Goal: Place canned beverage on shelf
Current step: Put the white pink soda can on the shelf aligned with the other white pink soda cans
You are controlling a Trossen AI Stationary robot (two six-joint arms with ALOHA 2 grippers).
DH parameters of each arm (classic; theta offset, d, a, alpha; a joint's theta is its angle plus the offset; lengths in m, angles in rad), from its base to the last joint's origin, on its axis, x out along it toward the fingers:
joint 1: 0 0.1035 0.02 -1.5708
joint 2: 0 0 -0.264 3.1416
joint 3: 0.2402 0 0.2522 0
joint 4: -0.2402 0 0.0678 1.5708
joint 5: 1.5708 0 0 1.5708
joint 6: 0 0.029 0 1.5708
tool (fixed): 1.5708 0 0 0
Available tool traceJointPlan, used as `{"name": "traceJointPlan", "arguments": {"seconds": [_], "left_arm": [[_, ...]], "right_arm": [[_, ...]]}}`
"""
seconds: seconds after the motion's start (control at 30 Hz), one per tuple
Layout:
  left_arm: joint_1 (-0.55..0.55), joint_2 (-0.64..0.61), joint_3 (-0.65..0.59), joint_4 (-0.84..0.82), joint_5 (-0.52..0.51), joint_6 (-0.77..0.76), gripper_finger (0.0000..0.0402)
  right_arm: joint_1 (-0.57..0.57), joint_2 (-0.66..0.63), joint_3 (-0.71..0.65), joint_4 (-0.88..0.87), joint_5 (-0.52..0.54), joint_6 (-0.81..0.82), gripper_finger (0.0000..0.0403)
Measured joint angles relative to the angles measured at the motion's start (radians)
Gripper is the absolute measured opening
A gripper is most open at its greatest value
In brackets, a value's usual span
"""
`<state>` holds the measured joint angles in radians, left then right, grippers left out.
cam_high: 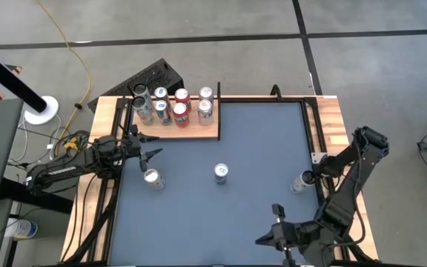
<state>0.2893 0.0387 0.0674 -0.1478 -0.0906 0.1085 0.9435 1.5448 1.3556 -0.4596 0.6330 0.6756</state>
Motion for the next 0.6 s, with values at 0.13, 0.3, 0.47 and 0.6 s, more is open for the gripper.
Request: {"name": "traceJointPlan", "arguments": {"seconds": [0.13, 0.3, 0.47, 0.6], "left_arm": [[0.000, 0.000, 0.000, 0.000, 0.000, 0.000, 0.0225], [0.000, 0.000, 0.000, 0.000, 0.000, 0.000, 0.0225], [0.000, 0.000, 0.000, 0.000, 0.000, 0.000, 0.0225], [0.000, 0.000, 0.000, 0.000, 0.000, 0.000, 0.0225]], "right_arm": [[-0.003, 0.000, 0.000, -0.002, -0.001, -0.002, 0.0000], [-0.003, 0.000, 0.000, -0.006, -0.003, -0.018, 0.0000], [-0.022, 0.000, 0.000, -0.004, -0.009, -0.029, 0.0000], [-0.038, 0.000, 0.000, -0.004, -0.009, -0.021, 0.0000]]}}
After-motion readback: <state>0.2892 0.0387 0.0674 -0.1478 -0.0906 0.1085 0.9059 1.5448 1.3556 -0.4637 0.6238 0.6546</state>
